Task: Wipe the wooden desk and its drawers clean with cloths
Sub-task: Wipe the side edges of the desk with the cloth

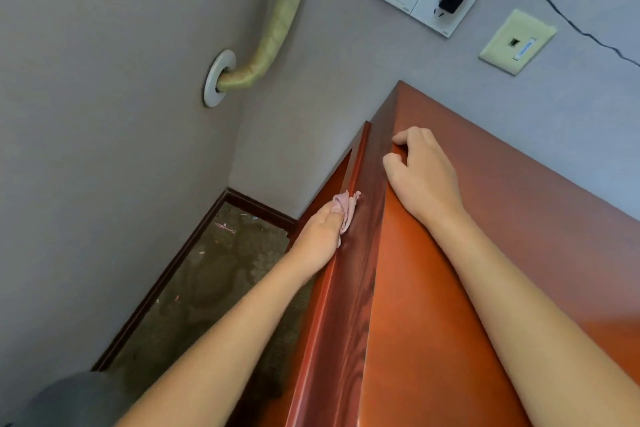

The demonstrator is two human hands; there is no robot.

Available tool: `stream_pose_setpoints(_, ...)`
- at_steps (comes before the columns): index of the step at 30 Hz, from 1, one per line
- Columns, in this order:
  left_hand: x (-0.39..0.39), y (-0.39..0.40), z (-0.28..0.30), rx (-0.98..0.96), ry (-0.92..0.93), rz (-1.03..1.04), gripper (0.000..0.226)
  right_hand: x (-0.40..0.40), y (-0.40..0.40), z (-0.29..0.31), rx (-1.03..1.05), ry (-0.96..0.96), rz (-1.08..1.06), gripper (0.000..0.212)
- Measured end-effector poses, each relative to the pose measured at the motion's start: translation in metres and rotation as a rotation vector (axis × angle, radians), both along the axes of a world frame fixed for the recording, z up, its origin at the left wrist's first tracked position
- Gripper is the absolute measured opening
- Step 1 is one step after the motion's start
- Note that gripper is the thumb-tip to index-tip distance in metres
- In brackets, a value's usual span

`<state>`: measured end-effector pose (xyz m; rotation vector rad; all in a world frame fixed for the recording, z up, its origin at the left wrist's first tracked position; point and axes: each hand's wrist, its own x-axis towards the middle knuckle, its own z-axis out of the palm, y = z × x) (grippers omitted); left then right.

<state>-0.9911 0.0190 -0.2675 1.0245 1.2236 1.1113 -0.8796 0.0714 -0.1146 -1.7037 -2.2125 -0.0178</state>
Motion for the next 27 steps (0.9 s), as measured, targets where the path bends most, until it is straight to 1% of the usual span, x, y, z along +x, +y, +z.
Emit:
stream_pose_setpoints(5,0.007,0.086,-0.017,0.058,-0.052,-0.028,0.05,0.001,0.0,-0.004,0.049,-0.007,-0.015,0.038)
stream_pose_setpoints(8,0.011,0.128,-0.024,0.083,-0.073,-0.018,0.054,0.0,0.001,-0.005,0.064,-0.011,-0.02,0.036)
stream_pose_setpoints(13,0.017,0.184,-0.041,0.052,-0.097,0.018,0.05,0.002,0.001,-0.005,0.064,-0.003,-0.017,0.035)
stream_pose_setpoints(15,0.019,0.201,-0.046,0.033,-0.137,0.023,0.051,0.002,0.001,-0.005,0.064,0.01,-0.003,0.034)
stream_pose_setpoints(18,0.02,0.222,-0.048,0.024,-0.215,0.024,0.059,0.003,0.003,-0.006,0.064,0.028,0.01,0.031)
stream_pose_setpoints(23,0.02,0.253,-0.043,0.08,-0.206,-0.004,0.053,0.002,0.006,-0.007,0.043,0.057,0.03,0.029)
stream_pose_setpoints(27,0.02,0.27,-0.045,0.099,-0.155,-0.038,0.05,0.0,0.004,-0.005,0.031,0.05,0.02,0.028)
